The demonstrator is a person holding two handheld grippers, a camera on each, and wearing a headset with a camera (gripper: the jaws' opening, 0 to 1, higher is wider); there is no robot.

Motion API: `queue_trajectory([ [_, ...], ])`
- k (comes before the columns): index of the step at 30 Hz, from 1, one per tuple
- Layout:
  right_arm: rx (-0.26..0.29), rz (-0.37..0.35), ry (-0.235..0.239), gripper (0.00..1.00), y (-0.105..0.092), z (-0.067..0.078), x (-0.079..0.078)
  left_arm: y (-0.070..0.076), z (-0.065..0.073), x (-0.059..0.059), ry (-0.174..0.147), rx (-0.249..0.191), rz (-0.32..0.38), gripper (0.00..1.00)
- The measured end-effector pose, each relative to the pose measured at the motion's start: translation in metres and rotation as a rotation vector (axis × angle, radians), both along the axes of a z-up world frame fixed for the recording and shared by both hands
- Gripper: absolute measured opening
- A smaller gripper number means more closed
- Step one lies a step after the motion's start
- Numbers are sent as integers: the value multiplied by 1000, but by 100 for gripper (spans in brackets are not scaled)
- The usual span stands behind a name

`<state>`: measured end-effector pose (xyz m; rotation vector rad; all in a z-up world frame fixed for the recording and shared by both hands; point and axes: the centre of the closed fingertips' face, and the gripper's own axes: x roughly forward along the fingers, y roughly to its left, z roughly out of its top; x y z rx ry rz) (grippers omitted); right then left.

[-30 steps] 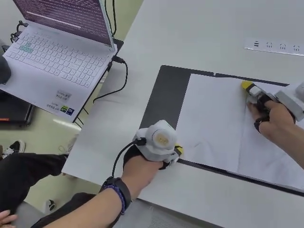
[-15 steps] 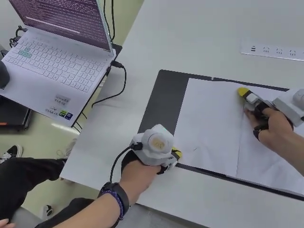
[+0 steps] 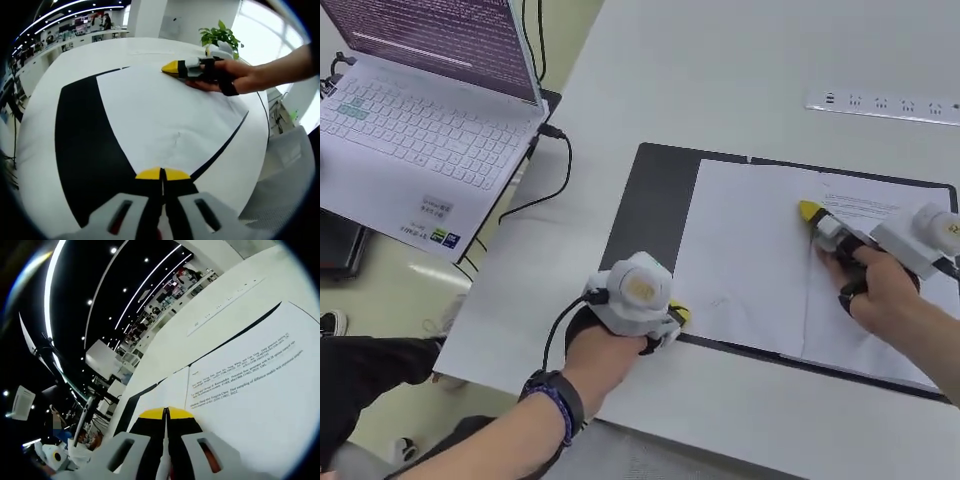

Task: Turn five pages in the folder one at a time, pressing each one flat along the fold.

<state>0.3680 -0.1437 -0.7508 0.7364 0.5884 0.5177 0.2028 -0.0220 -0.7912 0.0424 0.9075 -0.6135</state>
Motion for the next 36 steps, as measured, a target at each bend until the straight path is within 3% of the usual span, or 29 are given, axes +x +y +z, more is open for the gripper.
queue_trajectory([
  [6, 4, -13, -13, 0, -9, -2, -12, 0, 0, 0, -3, 2, 14, 0],
  [16, -6, 27, -21, 0, -8, -5, -33, -1, 0, 2, -11, 9, 13, 0],
  [23, 4, 24, -37, 0, -15, -7, -51, -1, -1, 5, 18, -12, 34, 0],
  [27, -32, 90, -45, 0, -11, -9, -68, -2, -1, 5, 13, -10, 35, 0],
  [36, -16, 80, -29, 0, -15, -13, -86, -2, -1, 4, 0, -6, 35, 0],
])
